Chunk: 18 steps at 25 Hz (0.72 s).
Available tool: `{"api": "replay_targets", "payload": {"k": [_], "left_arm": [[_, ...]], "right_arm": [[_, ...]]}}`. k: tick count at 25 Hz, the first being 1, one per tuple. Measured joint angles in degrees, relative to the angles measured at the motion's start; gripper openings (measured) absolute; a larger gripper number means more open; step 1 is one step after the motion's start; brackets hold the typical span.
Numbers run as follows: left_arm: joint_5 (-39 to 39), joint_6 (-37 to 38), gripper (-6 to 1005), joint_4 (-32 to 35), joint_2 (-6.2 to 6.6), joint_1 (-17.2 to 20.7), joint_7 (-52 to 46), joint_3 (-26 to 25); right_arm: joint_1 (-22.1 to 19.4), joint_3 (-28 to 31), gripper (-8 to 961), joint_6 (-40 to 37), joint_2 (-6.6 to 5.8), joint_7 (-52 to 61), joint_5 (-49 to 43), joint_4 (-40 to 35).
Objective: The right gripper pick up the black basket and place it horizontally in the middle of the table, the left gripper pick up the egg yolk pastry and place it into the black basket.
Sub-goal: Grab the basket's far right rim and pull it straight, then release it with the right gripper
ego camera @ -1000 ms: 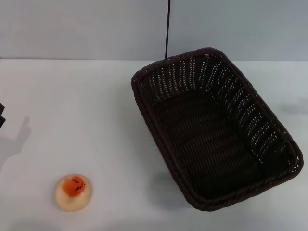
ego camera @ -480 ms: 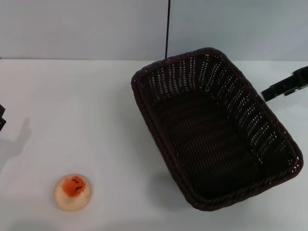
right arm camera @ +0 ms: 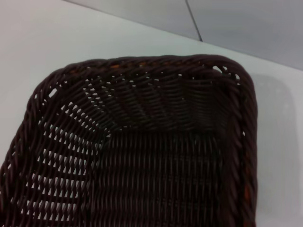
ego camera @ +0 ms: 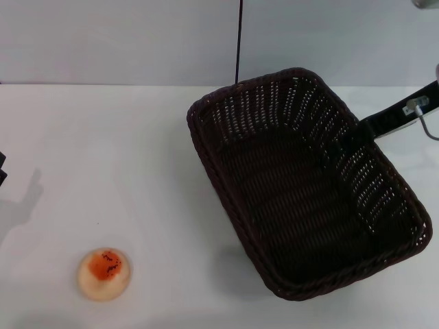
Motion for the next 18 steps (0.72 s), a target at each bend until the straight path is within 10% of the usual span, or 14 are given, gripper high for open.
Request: {"api": "replay_targets", "payload": {"k": [9, 18], "left_arm": [[0.0, 0.0, 826, 0.0, 0.06, 0.1, 0.0, 0.0], [0.0, -0.1, 826, 0.4, 0.14, 0.2, -0.8, 0.0]], "right_arm": [[0.5, -0.7, 798, 0.3, 0.53, 0.0, 0.1, 0.4], [-0.3, -0.8, 494, 0.8, 0.59, -0.2, -0.1, -0.7]]}}
